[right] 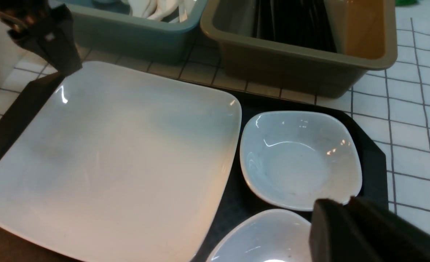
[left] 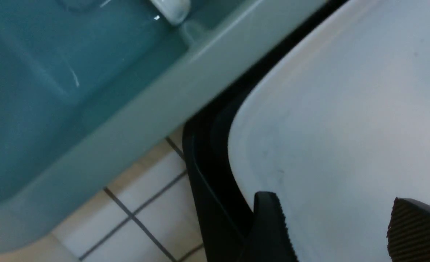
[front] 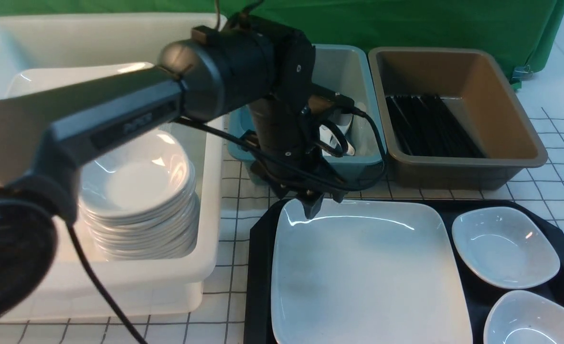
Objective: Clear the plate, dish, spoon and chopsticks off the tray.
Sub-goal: Use the left arm to grab a plate from the dinner plate, then use the left arm to put the plate into the large storage box on the left, then use the left arm to grab a small plate from the dinner plate
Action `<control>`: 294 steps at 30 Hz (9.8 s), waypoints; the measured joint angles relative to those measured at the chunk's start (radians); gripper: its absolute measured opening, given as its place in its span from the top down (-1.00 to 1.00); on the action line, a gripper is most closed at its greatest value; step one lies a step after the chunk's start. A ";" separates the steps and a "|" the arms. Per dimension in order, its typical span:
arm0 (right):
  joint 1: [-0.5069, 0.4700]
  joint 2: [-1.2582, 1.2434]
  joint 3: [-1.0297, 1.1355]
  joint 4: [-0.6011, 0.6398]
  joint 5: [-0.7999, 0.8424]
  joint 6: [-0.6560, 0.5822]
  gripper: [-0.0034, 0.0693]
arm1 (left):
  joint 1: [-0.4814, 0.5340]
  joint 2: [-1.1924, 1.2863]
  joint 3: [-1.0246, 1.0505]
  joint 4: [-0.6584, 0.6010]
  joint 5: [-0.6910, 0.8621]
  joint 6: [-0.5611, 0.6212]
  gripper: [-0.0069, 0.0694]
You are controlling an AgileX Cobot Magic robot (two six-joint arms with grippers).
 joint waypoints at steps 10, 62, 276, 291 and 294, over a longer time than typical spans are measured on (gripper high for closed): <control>0.000 0.000 0.000 0.000 0.000 0.000 0.66 | 0.000 0.098 -0.006 0.109 -0.045 0.011 -0.28; 0.000 0.000 0.000 0.000 0.001 0.000 0.56 | 0.011 0.127 -0.016 -0.111 0.066 0.170 0.31; 0.000 0.030 -0.253 -0.170 0.336 0.099 0.88 | -0.042 -0.343 0.343 -0.493 -0.073 0.009 0.16; 0.000 0.030 -0.253 -0.223 0.368 0.125 0.85 | -0.326 0.085 -0.072 -0.503 -0.114 -0.001 -0.41; 0.000 0.030 -0.253 -0.230 0.370 0.131 0.85 | -0.345 0.152 -0.163 -0.493 -0.114 -0.001 -0.41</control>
